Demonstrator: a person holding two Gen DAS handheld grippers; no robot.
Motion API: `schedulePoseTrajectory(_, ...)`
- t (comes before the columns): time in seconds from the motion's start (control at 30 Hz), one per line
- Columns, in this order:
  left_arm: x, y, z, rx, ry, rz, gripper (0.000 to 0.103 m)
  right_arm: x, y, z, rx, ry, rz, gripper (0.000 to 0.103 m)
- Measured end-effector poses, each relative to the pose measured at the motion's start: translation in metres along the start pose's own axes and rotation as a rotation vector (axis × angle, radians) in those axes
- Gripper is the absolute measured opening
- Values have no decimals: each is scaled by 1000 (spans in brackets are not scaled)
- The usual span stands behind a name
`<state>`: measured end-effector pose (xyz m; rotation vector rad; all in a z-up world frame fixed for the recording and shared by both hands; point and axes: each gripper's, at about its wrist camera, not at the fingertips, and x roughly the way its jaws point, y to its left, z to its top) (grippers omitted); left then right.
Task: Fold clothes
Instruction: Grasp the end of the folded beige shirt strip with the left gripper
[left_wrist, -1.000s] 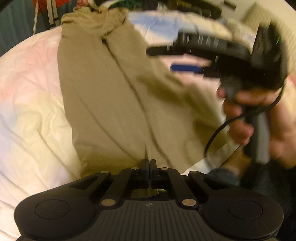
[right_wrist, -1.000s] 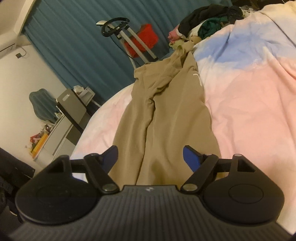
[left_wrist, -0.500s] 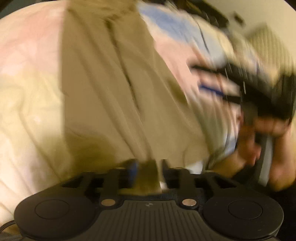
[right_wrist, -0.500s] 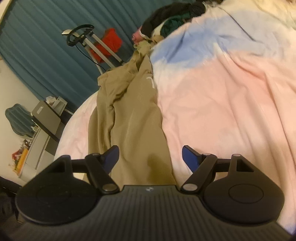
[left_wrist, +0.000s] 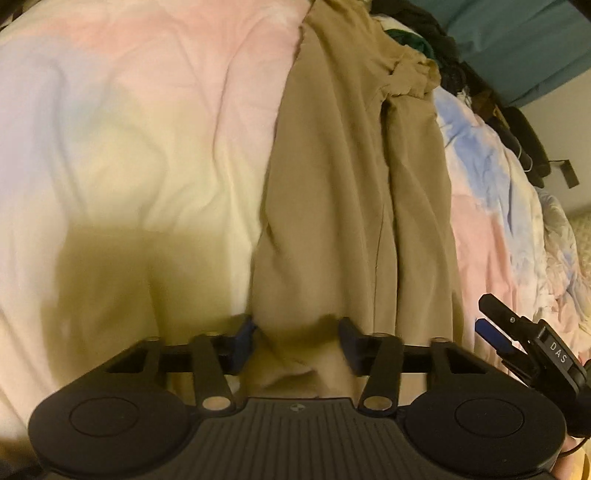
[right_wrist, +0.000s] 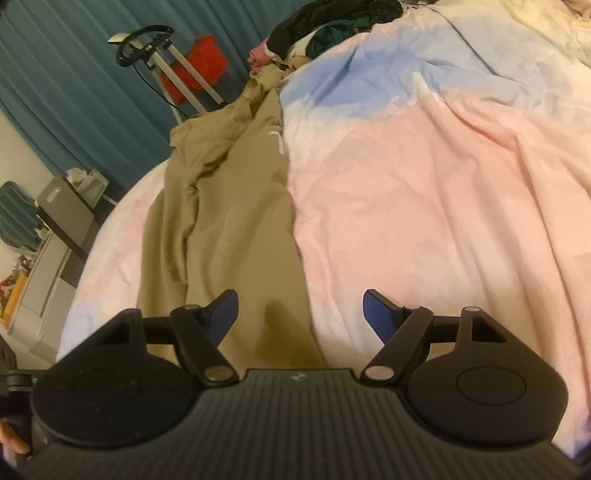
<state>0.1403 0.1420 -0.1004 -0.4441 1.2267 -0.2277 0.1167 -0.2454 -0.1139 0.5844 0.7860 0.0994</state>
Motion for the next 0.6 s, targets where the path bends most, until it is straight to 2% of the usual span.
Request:
schedulePoseTrajectory(0.1,-5,2,-7,3,85,-25,14,1,-3,-1,17,9,1,77)
schedulePoseTrajectory(0.2,-11,-5,-17,57,162,-14,8,2,-6,-2,31,19,6,76)
schedulePoseTrajectory(0.33,-25,-10,-31,119,225,33,9,2,-9,-3,47,33,20,76)
schedulePoseTrajectory(0.5,-45,-5,-35,144,232,20,13,0,-10,-3,62,47,40,76)
schedulePoseTrajectory(0.57,-46,-2,-34,138,230,25,23,0,-10,-4,64,55,40,76)
schedulePoseTrajectory(0.6,-47,-1,-33,135,221,28,38,-1,-10,-5,64,59,39,76)
